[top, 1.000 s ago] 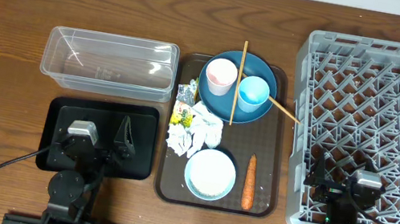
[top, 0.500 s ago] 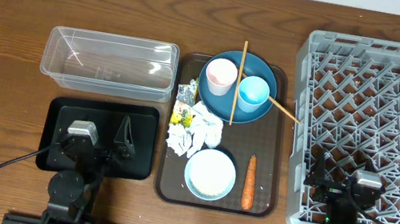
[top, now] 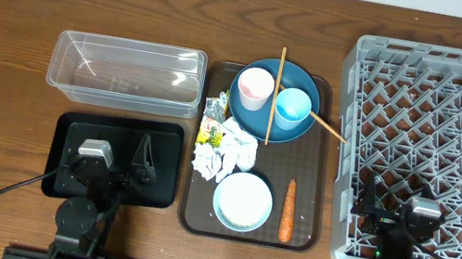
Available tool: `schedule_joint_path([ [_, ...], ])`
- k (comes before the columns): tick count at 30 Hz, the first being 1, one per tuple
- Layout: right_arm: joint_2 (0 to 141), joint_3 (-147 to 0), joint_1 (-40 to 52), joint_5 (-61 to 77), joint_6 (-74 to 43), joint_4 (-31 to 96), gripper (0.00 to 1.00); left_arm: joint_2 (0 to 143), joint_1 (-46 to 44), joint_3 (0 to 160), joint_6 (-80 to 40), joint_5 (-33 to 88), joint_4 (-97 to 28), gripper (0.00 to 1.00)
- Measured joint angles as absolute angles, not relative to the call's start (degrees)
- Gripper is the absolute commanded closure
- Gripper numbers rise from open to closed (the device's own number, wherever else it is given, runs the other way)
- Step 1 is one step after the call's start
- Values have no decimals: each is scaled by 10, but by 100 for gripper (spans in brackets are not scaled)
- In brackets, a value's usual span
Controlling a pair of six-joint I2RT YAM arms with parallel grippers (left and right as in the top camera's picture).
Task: Sort waste into correct bins and load items into the dishwasher rack
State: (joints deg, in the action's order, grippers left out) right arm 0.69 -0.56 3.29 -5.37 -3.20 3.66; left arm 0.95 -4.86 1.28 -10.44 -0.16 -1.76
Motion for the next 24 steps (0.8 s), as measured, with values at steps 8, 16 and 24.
schedule_joint_path([
  [8, 7, -6, 33, -54, -32, 36, 1, 10, -49, 13, -105, -2, -11, 2],
  [16, 7, -6, 33, -54, -32, 36, 1, 11, -49, 36, -143, 70, -28, 2],
  [24, 7, -5, 33, -54, -32, 36, 1, 144, -49, 369, -191, 107, -397, 2],
])
